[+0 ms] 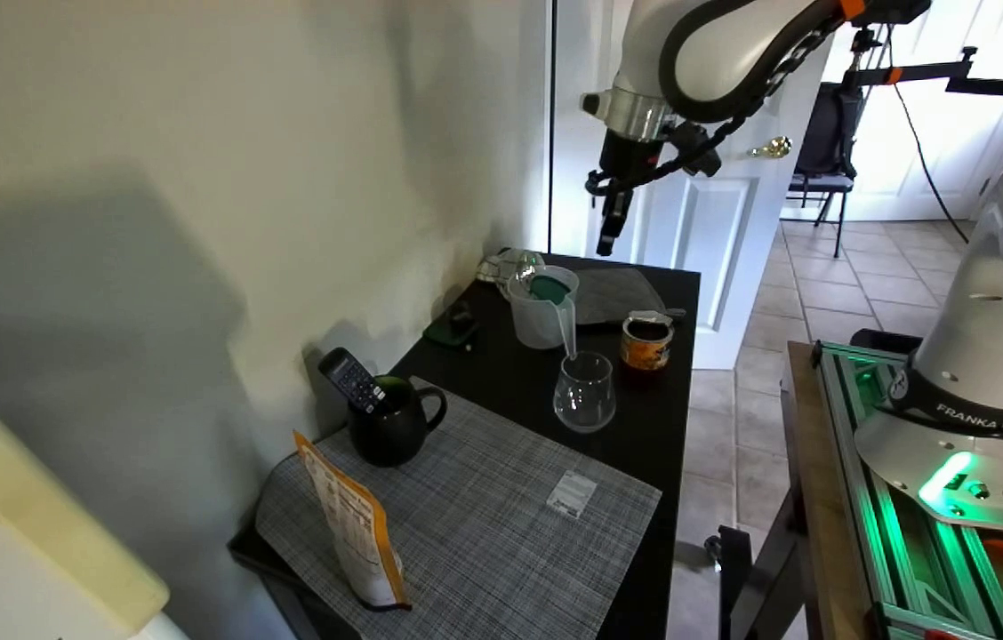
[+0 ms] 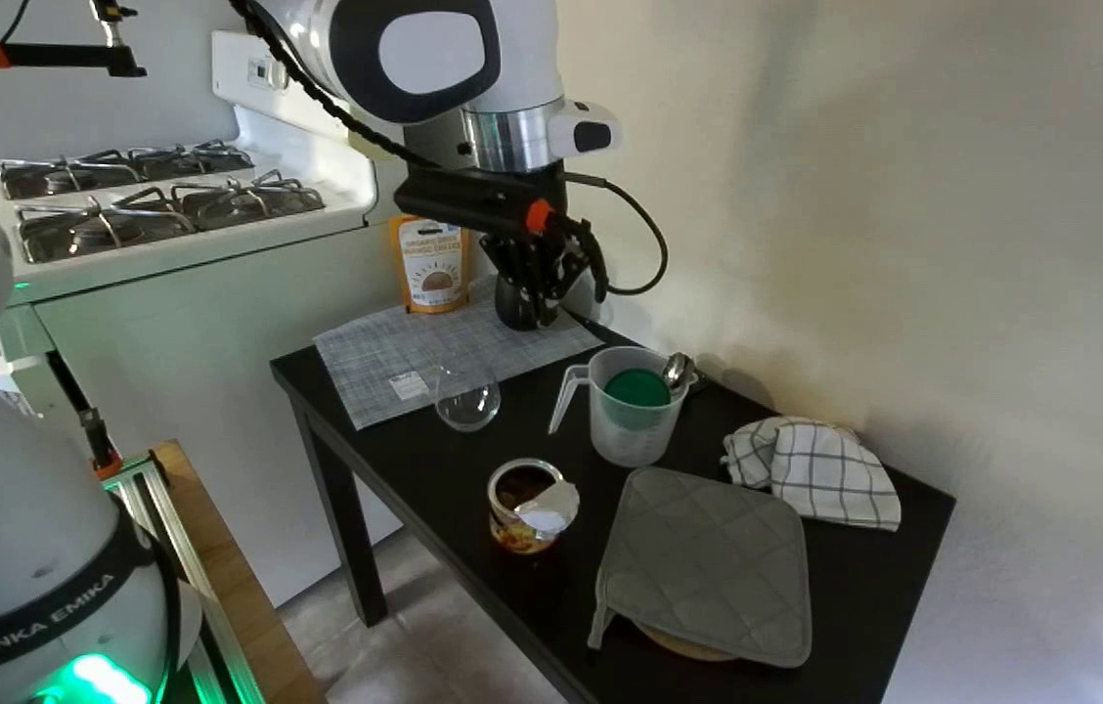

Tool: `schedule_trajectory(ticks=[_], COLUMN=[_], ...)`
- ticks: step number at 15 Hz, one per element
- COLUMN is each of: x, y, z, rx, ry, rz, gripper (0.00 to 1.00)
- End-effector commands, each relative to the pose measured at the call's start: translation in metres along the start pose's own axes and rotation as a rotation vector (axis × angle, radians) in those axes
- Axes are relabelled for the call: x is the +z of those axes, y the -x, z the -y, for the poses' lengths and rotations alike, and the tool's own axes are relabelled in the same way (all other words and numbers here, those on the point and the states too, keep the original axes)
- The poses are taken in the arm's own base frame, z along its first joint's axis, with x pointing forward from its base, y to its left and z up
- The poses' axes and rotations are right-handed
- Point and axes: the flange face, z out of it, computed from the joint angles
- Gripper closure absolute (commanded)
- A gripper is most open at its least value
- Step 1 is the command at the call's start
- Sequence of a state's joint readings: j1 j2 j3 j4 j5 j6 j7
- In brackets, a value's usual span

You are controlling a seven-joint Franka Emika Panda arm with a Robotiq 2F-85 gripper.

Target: Put the brown object in the can

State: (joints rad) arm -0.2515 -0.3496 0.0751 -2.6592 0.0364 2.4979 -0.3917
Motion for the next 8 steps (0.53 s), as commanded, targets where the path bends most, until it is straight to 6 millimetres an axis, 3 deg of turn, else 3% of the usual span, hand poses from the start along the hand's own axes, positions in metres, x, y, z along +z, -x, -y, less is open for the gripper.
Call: schedule_trajectory(ticks=[1, 3, 6, 8], x=[0.008, 0.026, 0.05, 0.054], y=[0.043, 0.06, 0.069, 0.098], z=[-0.023, -0.033, -0.038, -0.104], rx=[0.166, 0.247, 0.31, 0.348], ry=[-0.018, -0.054, -0.09, -0.095], rz=[0.121, 0.196, 0.238, 0.238], gripper=[0.98, 0.98, 0.98, 0.98])
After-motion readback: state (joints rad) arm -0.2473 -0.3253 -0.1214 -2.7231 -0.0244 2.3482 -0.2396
